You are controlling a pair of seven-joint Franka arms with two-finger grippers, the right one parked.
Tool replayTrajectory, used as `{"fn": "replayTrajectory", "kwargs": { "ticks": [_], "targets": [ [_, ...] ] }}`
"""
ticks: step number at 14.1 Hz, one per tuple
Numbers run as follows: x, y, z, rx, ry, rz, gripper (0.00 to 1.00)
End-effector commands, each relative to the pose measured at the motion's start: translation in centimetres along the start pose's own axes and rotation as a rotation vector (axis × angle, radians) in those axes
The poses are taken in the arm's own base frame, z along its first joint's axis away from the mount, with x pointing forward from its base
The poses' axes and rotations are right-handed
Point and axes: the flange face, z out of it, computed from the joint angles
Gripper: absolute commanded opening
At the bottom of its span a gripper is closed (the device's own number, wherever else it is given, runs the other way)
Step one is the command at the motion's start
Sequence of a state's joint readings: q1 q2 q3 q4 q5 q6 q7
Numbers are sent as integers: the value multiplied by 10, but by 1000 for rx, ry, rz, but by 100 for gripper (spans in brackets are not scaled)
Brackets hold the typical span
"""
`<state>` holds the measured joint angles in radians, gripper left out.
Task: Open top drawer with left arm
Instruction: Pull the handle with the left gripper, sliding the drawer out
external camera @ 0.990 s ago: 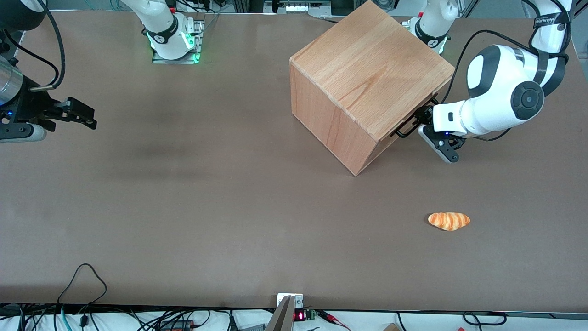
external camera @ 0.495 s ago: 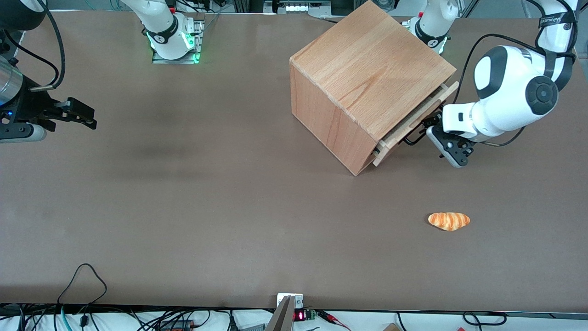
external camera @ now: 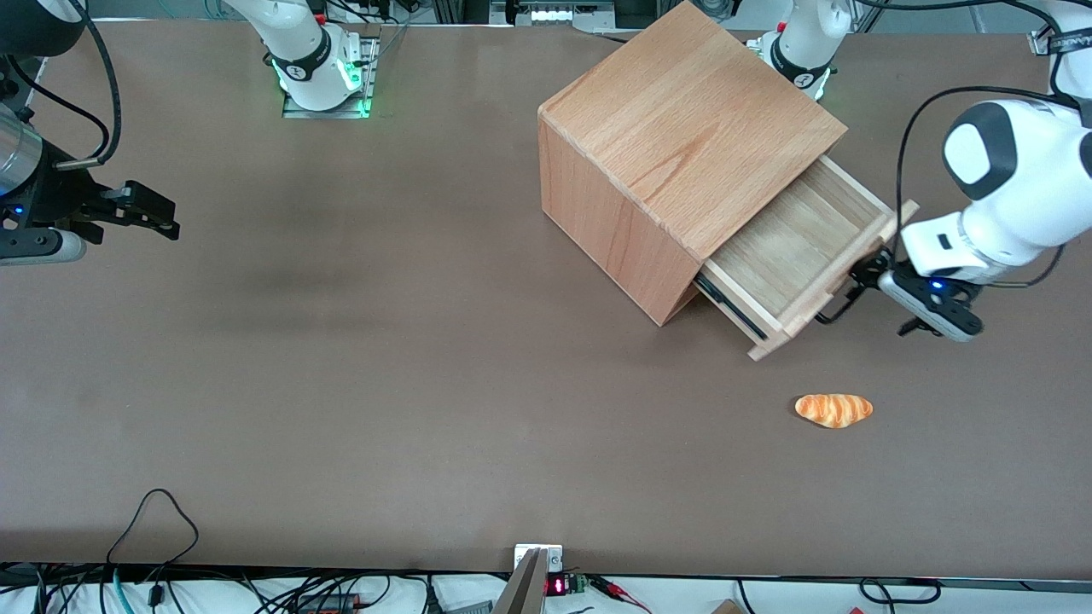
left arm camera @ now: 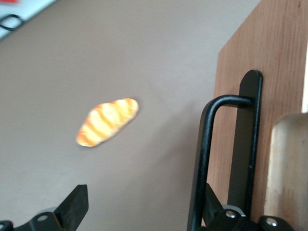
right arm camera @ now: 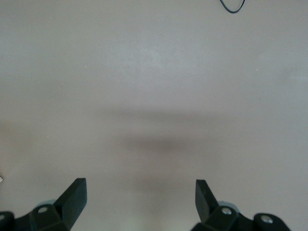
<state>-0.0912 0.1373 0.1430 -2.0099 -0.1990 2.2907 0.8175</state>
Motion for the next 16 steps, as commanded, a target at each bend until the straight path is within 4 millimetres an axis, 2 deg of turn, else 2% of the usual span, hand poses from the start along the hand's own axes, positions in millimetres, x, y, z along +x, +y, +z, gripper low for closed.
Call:
{"fn": "replayTrajectory", "kwargs": {
  "ticks": [1, 5, 9, 12, 16],
  "targets": [
    [4, -31, 8, 71, -10, 44, 100],
    [17, -33, -25, 80, 1, 60, 100],
    [40, -35, -74, 102, -30, 106, 100],
    [36, -27, -101, 50, -83, 46, 100],
    [21, -2, -154, 2, -132, -230, 100]
  ]
}}
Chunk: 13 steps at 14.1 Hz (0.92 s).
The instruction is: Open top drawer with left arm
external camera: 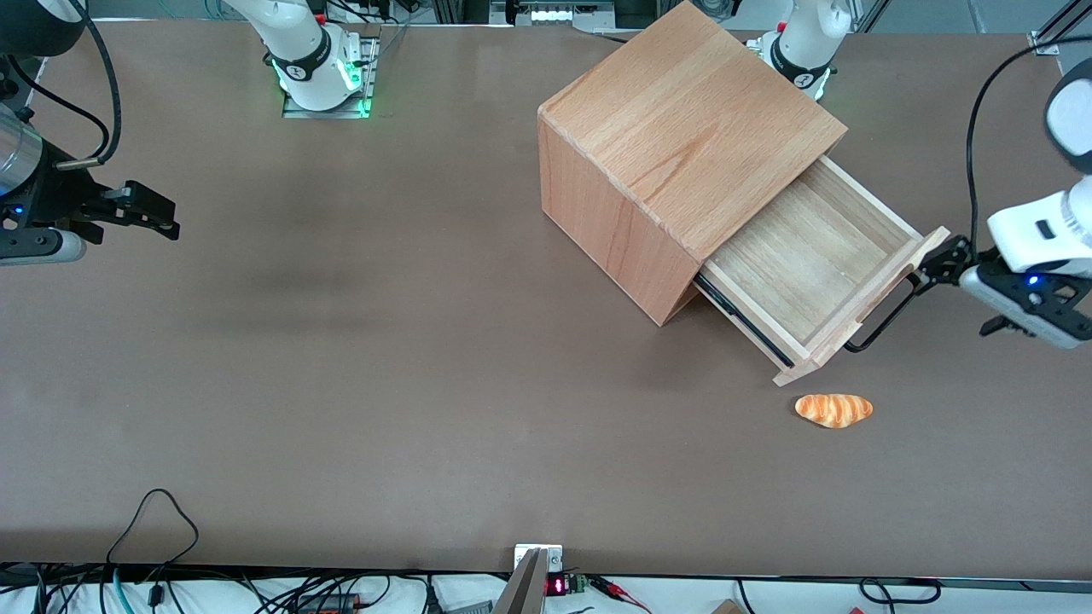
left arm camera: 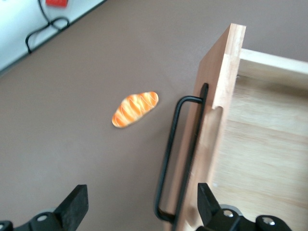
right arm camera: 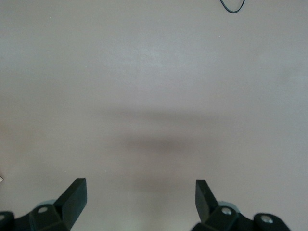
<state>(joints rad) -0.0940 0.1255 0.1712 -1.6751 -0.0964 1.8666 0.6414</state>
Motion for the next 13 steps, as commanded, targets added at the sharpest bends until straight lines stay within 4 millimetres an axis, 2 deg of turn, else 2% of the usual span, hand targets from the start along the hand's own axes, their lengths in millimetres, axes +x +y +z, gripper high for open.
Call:
{"fn": "replayTrajectory", "kwargs": {
  "ticks": [1, 3, 5, 13],
  "targets": [
    [-21, 18, -44, -12, -40, -197, 100],
    [-36, 22, -67, 3, -63, -310, 100],
    [-47, 28, -79, -2, -95, -448, 100],
    [-51, 27, -79, 9, -122, -563, 100]
  ]
}}
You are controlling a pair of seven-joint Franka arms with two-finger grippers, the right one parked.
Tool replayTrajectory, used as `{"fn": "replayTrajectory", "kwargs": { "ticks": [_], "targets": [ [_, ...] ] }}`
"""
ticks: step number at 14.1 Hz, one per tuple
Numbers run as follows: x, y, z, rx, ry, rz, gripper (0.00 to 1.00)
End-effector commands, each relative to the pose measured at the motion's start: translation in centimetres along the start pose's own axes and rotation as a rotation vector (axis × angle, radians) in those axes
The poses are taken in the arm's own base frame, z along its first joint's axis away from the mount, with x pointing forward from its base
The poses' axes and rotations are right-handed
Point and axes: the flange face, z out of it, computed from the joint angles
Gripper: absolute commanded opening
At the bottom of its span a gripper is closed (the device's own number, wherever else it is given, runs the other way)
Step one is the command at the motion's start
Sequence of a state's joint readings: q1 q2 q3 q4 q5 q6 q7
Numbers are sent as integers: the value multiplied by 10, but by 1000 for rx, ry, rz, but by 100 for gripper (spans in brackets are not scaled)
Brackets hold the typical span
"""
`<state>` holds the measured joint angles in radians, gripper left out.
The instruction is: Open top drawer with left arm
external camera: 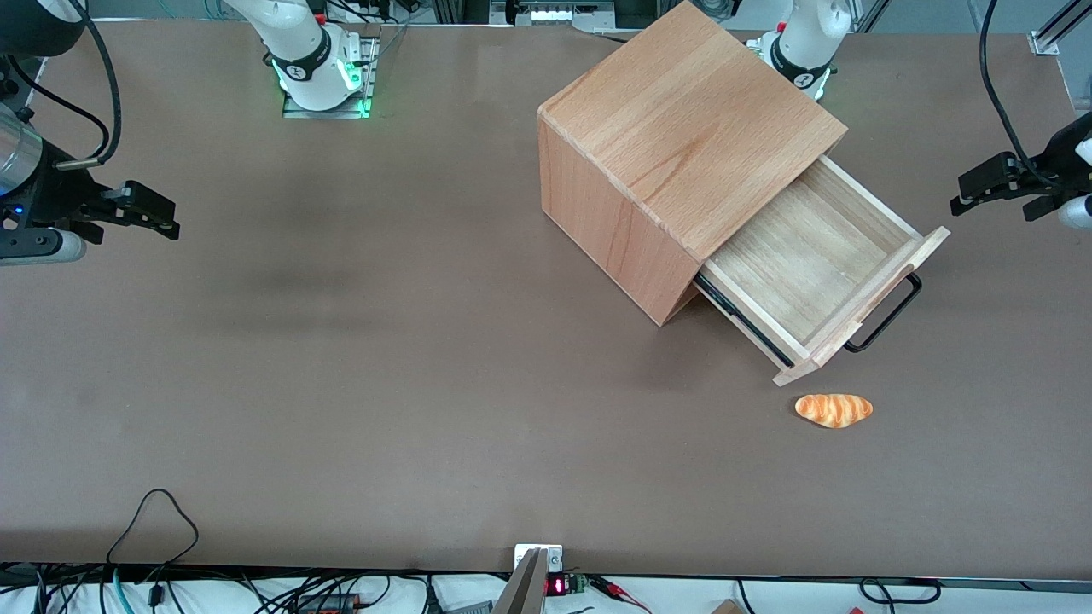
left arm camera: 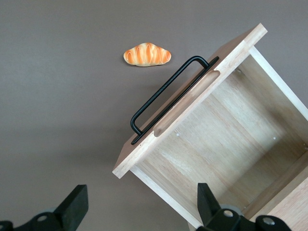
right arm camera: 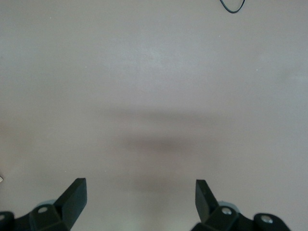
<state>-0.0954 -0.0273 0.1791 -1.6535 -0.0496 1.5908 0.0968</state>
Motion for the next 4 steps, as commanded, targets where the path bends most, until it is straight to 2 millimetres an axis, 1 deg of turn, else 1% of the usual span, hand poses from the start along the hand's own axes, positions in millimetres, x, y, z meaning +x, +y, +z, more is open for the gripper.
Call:
{"fn": "replayTrajectory", "kwargs": {
  "ticks": [1, 4],
  "targets": [
    [2, -2, -4, 33, -2, -35, 100],
    [3, -2, -2, 33, -7, -40, 100]
  ]
}}
